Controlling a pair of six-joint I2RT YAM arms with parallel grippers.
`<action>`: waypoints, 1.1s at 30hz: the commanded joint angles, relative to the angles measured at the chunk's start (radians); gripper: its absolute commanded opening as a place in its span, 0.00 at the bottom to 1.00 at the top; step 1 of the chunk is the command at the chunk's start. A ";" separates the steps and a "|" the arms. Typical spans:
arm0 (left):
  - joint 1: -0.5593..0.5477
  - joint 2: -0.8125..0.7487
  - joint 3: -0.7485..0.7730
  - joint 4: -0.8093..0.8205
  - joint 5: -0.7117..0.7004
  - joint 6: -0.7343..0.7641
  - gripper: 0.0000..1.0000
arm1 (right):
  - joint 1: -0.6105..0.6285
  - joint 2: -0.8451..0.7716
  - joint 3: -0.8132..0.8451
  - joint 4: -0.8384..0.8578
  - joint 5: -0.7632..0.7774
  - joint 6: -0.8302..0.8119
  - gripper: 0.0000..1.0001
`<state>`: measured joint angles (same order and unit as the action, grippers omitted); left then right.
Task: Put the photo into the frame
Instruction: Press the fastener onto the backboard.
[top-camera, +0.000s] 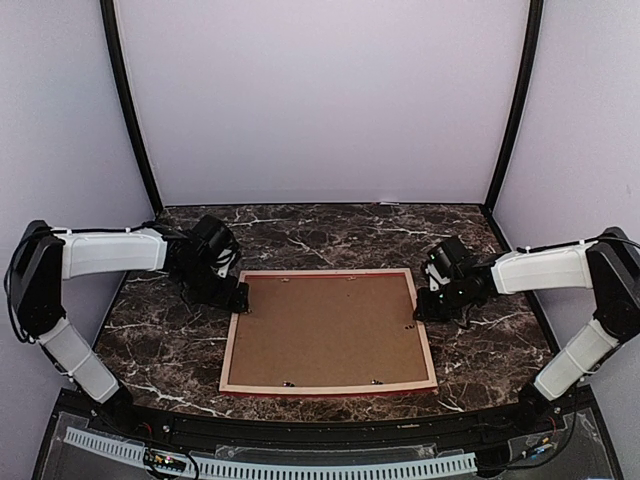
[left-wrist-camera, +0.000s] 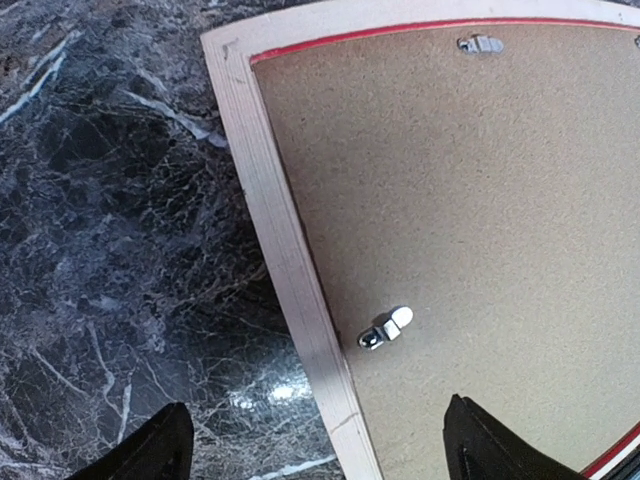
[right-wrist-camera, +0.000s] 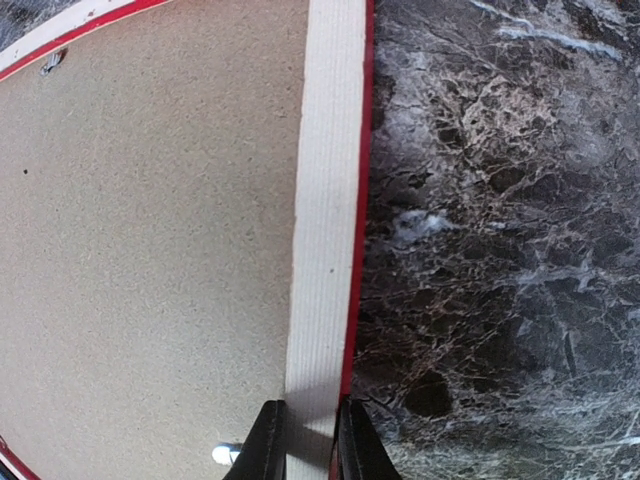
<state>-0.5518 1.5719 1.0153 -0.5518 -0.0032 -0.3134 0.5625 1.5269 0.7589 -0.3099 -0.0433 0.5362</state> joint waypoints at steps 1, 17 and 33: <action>0.009 0.057 0.011 -0.012 0.032 0.044 0.91 | 0.000 -0.003 0.004 0.010 0.011 -0.008 0.14; 0.030 0.184 0.060 0.032 0.059 0.046 0.86 | -0.001 -0.003 -0.015 0.026 -0.018 -0.003 0.12; 0.052 0.242 0.078 0.056 0.076 -0.001 0.61 | -0.001 -0.009 -0.021 0.024 -0.031 -0.004 0.12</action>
<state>-0.5102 1.7935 1.0981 -0.4858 0.1005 -0.3008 0.5625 1.5253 0.7586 -0.3092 -0.0551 0.5365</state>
